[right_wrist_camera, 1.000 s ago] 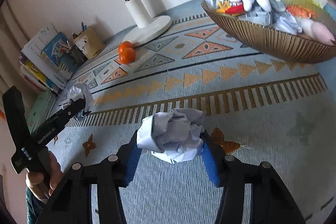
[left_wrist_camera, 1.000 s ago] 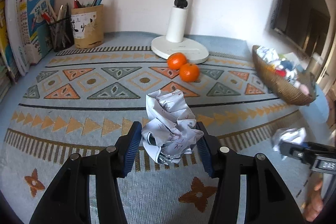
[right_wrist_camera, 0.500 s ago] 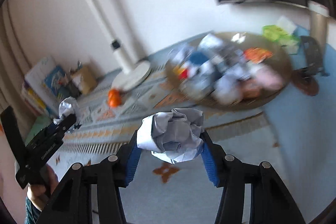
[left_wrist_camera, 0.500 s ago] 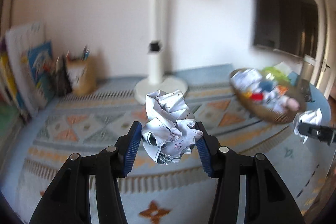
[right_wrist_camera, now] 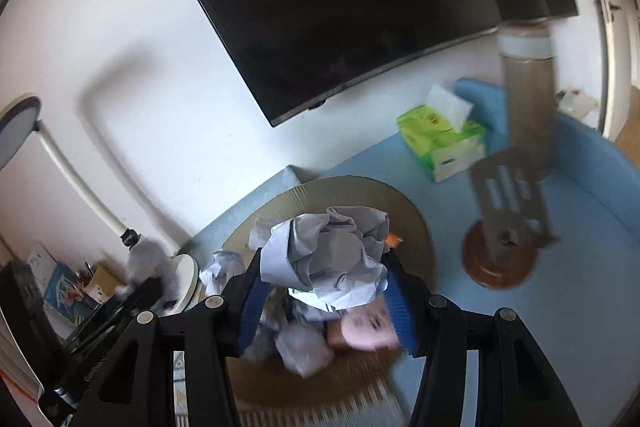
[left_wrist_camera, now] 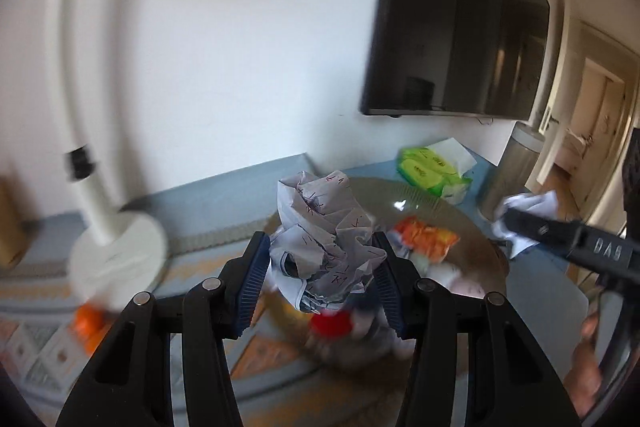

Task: Organize objects
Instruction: 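Carry both paper balls over the bowl and open both tools, then move both open tools back toward the two tangerines by the lamp base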

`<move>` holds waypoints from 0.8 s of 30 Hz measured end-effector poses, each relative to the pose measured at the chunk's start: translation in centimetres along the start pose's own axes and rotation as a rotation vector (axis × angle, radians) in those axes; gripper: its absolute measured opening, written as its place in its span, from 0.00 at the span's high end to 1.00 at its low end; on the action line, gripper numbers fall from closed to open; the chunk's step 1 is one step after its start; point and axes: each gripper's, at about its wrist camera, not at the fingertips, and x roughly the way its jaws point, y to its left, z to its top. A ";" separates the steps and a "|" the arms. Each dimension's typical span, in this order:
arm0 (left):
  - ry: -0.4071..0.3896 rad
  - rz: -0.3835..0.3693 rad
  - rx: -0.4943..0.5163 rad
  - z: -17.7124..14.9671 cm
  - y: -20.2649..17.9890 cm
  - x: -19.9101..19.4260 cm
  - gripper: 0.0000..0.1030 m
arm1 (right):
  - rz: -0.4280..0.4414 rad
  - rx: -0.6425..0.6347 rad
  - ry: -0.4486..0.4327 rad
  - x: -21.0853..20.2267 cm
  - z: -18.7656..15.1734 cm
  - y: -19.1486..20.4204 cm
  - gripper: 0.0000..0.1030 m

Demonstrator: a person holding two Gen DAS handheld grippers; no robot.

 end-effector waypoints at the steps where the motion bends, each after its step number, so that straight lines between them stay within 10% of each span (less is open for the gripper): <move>1: 0.006 -0.009 0.002 0.3 -0.4 0.9 0.53 | 0.005 -0.008 0.014 1.3 0.4 0.3 0.49; 5: 0.022 -0.046 -0.009 1.2 -1.2 3.9 0.44 | -0.016 -0.051 0.032 4.8 1.8 1.1 0.44; 8: 0.007 -0.091 -0.061 1.3 -0.7 4.4 0.16 | 0.063 -0.049 0.102 7.0 2.5 0.4 0.31; 14: -0.001 -0.089 -0.127 0.3 2.2 1.3 0.15 | 0.058 -0.017 0.092 5.4 1.3 -1.7 0.30; 24: 0.050 0.505 -0.003 -9.4 6.9 -11.6 0.15 | 0.176 -0.230 0.101 -1.3 -5.7 7.0 0.16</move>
